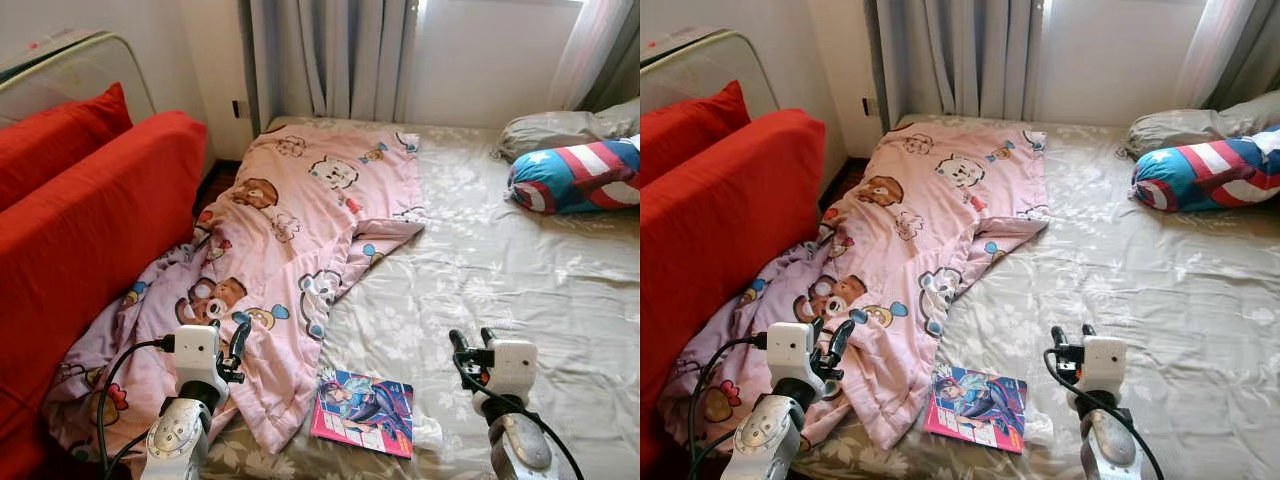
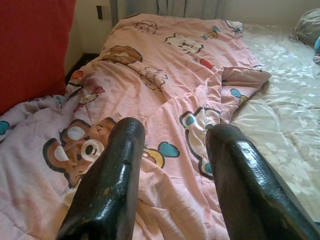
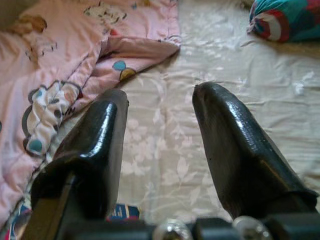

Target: Clean up the room

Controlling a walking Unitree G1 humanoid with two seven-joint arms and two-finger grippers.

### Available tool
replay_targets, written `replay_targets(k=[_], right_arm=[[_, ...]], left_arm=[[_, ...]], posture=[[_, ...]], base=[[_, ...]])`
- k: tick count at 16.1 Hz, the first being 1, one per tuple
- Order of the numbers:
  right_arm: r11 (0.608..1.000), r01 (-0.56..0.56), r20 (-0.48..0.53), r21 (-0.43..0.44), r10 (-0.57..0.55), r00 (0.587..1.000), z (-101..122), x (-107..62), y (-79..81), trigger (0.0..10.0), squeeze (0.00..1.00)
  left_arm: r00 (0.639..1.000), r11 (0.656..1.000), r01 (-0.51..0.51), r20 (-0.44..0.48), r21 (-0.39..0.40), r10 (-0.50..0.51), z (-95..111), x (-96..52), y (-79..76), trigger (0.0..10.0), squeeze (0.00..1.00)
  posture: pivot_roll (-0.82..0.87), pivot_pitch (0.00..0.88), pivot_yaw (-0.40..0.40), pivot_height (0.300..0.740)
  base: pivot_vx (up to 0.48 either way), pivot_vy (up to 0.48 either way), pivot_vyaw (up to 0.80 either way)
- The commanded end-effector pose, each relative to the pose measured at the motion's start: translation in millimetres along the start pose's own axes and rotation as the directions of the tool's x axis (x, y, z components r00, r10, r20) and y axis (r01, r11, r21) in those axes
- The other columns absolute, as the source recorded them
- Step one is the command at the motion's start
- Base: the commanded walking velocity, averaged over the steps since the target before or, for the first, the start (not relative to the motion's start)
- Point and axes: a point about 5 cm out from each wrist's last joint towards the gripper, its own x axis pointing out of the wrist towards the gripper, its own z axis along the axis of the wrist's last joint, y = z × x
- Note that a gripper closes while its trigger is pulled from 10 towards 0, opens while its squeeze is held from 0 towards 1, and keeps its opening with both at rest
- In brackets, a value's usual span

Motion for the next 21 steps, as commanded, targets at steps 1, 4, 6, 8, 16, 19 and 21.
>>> replay_targets(k=[1,4,6,8,16,19,21], right_arm=[[1.000,0.001,0.006,-0.010,-0.001,1.000,3.8,2.0,0.6,10.0,0.00],[1.000,0.025,0.024,-0.009,-0.025,0.999,4.1,-1.1,-2.4,10.0,0.00],[1.000,0.027,0.021,-0.010,-0.027,0.999,4.7,-1.0,-2.3,10.0,0.00],[1.000,0.026,0.012,-0.006,-0.026,1.000,4.5,0.6,-0.3,10.0,0.00],[1.000,0.022,0.014,0.003,-0.022,1.000,6.0,2.7,3.9,10.0,0.00],[1.000,0.022,-0.006,-0.004,-0.022,1.000,4.6,4.3,4.5,10.0,0.00],[1.000,0.020,0.015,0.007,-0.020,1.000,5.6,3.3,5.4,10.0,0.00]], left_arm=[[1.000,1.000,0.004,0.011,-0.002,-0.004,4.7,3.3,-1.5,10.0,0.00],[1.000,1.000,0.003,0.010,-0.003,-0.003,4.9,4.7,-2.9,10.0,0.00],[1.000,1.000,0.008,0.008,-0.001,-0.008,4.9,4.3,-4.4,10.0,0.00],[1.000,1.000,0.004,0.007,0.000,-0.004,4.8,3.3,-3.2,10.0,0.00],[1.000,1.000,0.004,0.001,0.001,-0.004,4.5,3.0,-3.3,10.0,0.00],[1.000,1.000,0.002,-0.002,0.000,-0.002,3.9,2.5,-3.6,10.0,0.00],[1.000,1.000,0.002,-0.005,0.001,-0.002,3.1,1.7,-3.6,10.0,0.00]], posture=[[-0.06,0.008,-0.016,0.715],[-0.06,0.023,-0.014,0.700],[-0.06,0.035,-0.013,0.700],[-0.05,0.043,-0.015,0.700],[-0.05,0.052,-0.018,0.672],[-0.05,0.051,-0.019,0.652],[-0.04,0.050,-0.019,0.647]], base=[[0.000,0.000,0.00],[0.000,0.000,0.00],[0.000,0.000,0.00],[0.000,0.000,0.00],[0.000,0.000,0.00],[0.000,0.000,0.00],[0.000,0.000,0.00]])
